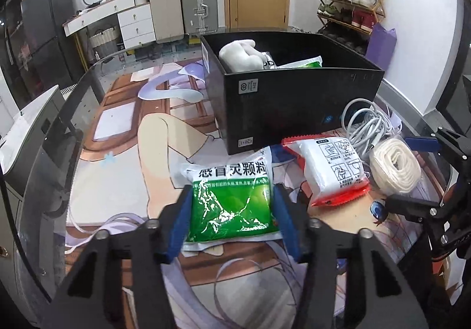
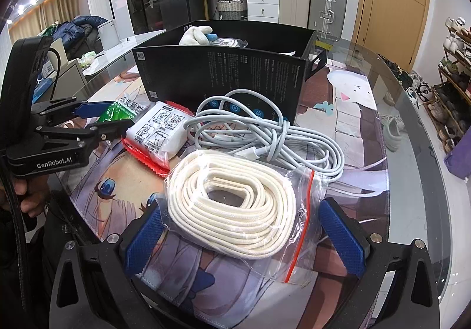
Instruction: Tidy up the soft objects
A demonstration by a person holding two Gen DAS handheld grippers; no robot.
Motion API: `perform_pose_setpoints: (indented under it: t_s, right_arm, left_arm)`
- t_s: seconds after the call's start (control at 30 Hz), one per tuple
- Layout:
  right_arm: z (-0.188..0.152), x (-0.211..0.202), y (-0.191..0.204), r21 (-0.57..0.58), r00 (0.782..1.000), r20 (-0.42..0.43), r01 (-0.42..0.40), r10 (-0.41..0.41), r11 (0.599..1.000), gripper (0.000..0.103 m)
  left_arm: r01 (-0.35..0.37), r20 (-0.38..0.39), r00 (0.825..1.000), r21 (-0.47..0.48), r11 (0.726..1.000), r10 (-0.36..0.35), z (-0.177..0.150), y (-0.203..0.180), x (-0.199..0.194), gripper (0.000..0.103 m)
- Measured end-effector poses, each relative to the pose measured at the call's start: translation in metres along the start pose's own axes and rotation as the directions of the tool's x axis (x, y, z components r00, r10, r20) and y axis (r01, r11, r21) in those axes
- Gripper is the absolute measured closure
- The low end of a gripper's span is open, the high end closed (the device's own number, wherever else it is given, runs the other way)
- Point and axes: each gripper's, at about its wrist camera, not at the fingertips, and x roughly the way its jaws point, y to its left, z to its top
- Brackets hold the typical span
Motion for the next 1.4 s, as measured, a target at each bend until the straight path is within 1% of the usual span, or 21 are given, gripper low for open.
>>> perform_pose_setpoints:
  t_s: [0.03,0.07,0.13,0.4,0.67,0.8,0.83,0.87,0.9,0.93,0.97,1.0,1.1,1.2,1.4]
  right_arm:
    - [0.000,0.000,0.000,0.000,1.000,0.001,0.000,0.000,1.000,0.001]
    - [0.000,0.000,0.000,0.000,1.000,0.001,0.000,0.000,1.000,0.001]
    - [0.000,0.000,0.000,0.001,1.000,0.000,0.000,0.000,1.000,0.001]
    - [0.000,0.000,-0.001,0.002,1.000,0.001,0.001,-0.001,1.000,0.001]
    - [0.002,0.000,0.000,0.030,1.000,0.002,-0.001,0.001,1.000,0.001]
    - [0.004,0.001,0.001,0.042,1.000,0.008,0.015,-0.015,0.999,0.001]
    - [0.004,0.002,0.002,0.039,1.000,0.007,0.019,-0.019,0.999,0.002]
    - [0.004,0.001,0.004,0.029,1.000,0.007,0.022,-0.022,0.999,0.008]
    - [0.005,0.001,0.005,0.021,1.000,0.008,0.025,-0.026,0.999,0.016]
    - [0.005,-0.001,0.005,0.021,1.000,0.010,0.020,-0.020,1.000,0.020]
    - [0.005,-0.003,0.005,0.020,1.000,0.011,0.013,-0.013,1.000,0.028]
    - [0.005,-0.004,0.005,0.016,1.000,0.010,0.010,-0.010,1.000,0.032]
    - [0.001,-0.009,0.004,0.016,1.000,0.017,0.000,-0.001,1.000,0.038]
    - [-0.004,-0.015,0.004,0.025,1.000,0.028,-0.002,0.001,1.000,0.040]
    - [-0.008,-0.040,0.008,0.023,0.996,0.087,0.006,-0.007,1.000,0.040]
  left_arm:
    - [0.001,0.004,1.000,0.004,1.000,-0.001,-0.001,0.000,-0.001,0.061]
    - [0.003,0.006,1.000,0.004,1.000,-0.003,-0.001,0.000,-0.002,0.063]
    - [0.006,0.012,1.000,0.002,1.000,-0.006,-0.002,0.000,-0.002,0.064]
    - [0.038,0.034,0.999,-0.058,0.998,-0.036,-0.003,0.009,-0.008,0.065]
    - [0.061,0.088,0.995,-0.077,0.995,-0.054,0.004,0.012,-0.026,0.065]
    - [0.065,0.113,0.992,-0.089,0.994,-0.055,0.007,0.015,-0.032,0.065]
    - [0.066,0.117,0.992,-0.090,0.994,-0.055,0.008,0.015,-0.033,0.065]
    - [0.067,0.122,0.991,-0.092,0.994,-0.056,0.008,0.014,-0.035,0.065]
    - [0.071,0.129,0.990,-0.093,0.993,-0.058,0.009,0.015,-0.036,0.065]
    - [0.072,0.131,0.990,-0.094,0.993,-0.059,0.009,0.015,-0.037,0.065]
    - [0.074,0.135,0.989,-0.095,0.993,-0.061,0.010,0.015,-0.038,0.065]
    - [0.078,0.137,0.988,-0.097,0.992,-0.064,0.010,0.016,-0.039,0.065]
    - [0.086,0.144,0.987,-0.089,0.992,-0.073,0.012,0.016,-0.041,0.065]
    - [0.090,0.157,0.985,-0.081,0.993,-0.077,0.014,0.015,-0.046,0.065]
    - [0.107,0.188,0.978,-0.075,0.991,-0.091,0.020,0.013,-0.056,0.065]
